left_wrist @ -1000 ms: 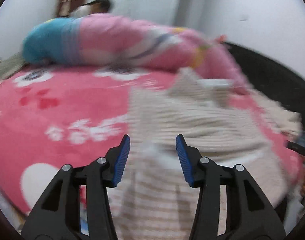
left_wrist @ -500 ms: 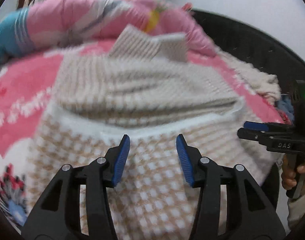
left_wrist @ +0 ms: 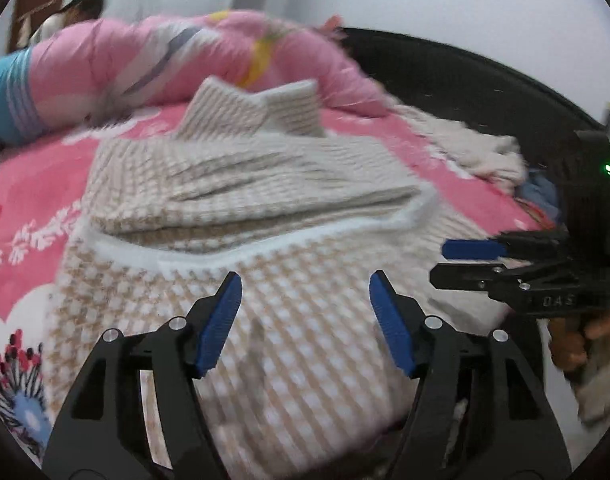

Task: Fold large clothes

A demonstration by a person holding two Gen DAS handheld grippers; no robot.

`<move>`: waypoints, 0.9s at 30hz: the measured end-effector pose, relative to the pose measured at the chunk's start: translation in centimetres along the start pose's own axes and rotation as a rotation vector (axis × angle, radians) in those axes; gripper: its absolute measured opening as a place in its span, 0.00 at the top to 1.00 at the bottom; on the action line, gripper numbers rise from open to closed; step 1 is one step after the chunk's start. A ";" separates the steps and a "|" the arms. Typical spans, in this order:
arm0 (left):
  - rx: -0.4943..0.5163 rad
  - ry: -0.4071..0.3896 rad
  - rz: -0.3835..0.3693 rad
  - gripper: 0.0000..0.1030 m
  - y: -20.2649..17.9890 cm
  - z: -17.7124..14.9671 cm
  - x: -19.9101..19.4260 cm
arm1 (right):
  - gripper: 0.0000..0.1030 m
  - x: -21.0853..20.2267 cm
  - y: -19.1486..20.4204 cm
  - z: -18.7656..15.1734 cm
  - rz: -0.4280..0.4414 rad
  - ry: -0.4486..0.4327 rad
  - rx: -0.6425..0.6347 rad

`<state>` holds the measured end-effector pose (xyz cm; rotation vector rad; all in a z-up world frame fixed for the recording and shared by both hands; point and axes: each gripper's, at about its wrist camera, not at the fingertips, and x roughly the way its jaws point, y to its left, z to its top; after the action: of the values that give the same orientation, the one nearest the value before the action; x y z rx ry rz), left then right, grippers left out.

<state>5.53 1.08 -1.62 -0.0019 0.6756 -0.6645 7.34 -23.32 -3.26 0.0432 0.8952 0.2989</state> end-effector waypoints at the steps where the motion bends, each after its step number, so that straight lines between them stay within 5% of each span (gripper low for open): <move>1: 0.011 0.018 -0.018 0.39 -0.4 -0.7 -0.2 | 0.53 0.1 0.7 -0.8 -0.013 0.024 -0.035; 5: 0.035 0.173 0.089 0.34 -0.4 -3.9 4.0 | 0.52 5.2 0.5 -3.7 -0.091 0.135 -0.032; 11: 0.088 0.089 0.123 0.34 -1.9 -2.9 0.6 | 0.54 1.0 1.4 -2.6 -0.126 0.093 -0.068; 14: 0.097 0.147 0.188 0.32 -1.0 -4.1 1.4 | 0.54 2.1 0.3 -3.7 -0.200 0.146 -0.066; 17: 0.050 0.122 0.144 0.29 0.3 -5.6 2.0 | 0.54 4.1 -1.3 -4.7 -0.179 0.149 -0.034; 21: 0.027 0.106 0.131 0.29 0.7 -4.1 0.0 | 0.54 1.2 -0.6 -3.4 -0.219 0.128 -0.059; 25: 0.023 0.143 0.266 0.29 3.7 -5.5 -0.2 | 0.54 1.8 -4.1 -4.7 -0.347 0.173 0.003; 27: -0.008 0.120 0.228 0.29 4.9 -6.5 -0.1 | 0.53 2.6 -4.9 -5.2 -0.304 0.165 0.030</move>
<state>4.51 6.41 -7.67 0.1073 0.7811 -0.4447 5.99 -27.74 -9.26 -0.0912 1.0547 0.0049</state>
